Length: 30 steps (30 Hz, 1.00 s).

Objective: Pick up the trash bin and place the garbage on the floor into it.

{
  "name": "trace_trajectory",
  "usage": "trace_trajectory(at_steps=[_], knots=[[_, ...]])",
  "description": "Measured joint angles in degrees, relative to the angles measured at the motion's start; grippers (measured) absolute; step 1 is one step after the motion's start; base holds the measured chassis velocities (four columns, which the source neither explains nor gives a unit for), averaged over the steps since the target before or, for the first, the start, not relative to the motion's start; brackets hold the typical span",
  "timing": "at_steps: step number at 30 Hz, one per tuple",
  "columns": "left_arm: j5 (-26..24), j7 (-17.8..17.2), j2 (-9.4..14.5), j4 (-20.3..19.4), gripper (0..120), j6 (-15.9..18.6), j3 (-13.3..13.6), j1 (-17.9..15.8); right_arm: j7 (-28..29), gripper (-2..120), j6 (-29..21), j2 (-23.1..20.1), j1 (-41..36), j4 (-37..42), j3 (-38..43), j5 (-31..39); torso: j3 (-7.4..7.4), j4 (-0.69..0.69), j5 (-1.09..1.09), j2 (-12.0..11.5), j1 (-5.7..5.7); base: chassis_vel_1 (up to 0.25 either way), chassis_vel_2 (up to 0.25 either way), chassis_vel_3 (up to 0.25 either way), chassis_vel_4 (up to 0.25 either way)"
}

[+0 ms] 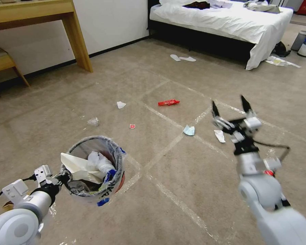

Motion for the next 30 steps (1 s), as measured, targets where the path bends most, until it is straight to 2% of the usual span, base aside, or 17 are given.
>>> trace_trajectory(at_steps=[8, 30], knots=[[0.95, 0.32, -1.39, -0.63, 1, -0.35, 0.19, 0.71, 1.56, 100, 1.77, 4.03, -6.24, 1.23, 0.86, -1.22, 0.0, 0.0, -0.01, 0.0, 0.0, 0.0, 0.0, 0.0, 0.0], [0.86, 0.53, -1.24, -0.37, 1, -0.61, -0.15, 1.35, 0.15, 100, 2.89, 4.65, -6.53, 0.58, 1.25, -1.98, 0.0, 0.01, -0.01, 0.0, -0.01, -0.016, 0.015, 0.018, -0.012]])
